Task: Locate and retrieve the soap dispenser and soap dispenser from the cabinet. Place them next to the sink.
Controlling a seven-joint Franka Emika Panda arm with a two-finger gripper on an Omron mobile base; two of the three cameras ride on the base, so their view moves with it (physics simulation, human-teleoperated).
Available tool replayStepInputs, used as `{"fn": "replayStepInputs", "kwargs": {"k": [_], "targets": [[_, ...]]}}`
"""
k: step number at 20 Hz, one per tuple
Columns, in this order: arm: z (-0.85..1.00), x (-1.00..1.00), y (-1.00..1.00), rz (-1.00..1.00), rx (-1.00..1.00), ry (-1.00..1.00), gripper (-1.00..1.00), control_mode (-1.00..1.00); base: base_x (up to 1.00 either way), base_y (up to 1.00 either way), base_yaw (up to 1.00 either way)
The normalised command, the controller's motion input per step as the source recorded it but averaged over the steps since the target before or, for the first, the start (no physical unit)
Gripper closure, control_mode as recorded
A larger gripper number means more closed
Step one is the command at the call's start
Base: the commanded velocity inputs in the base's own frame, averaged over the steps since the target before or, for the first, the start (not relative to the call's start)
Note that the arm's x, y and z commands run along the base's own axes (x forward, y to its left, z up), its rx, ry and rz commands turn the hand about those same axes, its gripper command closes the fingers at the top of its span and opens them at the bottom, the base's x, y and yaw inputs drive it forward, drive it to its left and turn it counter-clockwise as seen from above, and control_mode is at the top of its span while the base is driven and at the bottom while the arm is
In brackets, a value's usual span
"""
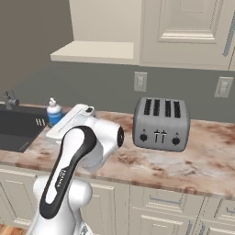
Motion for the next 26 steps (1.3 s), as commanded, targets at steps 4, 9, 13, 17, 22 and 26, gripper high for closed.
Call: {"fn": "replayStepInputs", "kwargs": {"k": [4,9,13,17,22,26], "targets": [[-0.59,0.46,0.43,0.25,-0.11,-0.18,1.0,-1.0,0.0,0.0,0.0],[-0.26,0.25,0.16,0.04,-0.12,-0.21,1.0,-1.0,0.0,0.0,0.0],[-0.13,0.09,0.2,0.0,-0.08,-0.08,1.0,-1.0,0.0,0.0,0.0],[-0.22,0.1,0.14,0.0,-0.01,-0.02,1.0,-1.0,0.0,0.0,0.0],[-0.35,0.09,0.28,0.0,0.0,0.17,1.0,-1.0,0.0,0.0,0.0],[-0.32,0.05,0.36,0.0,0.0,0.12,1.0,-1.0,0.0,0.0,0.0]]}}
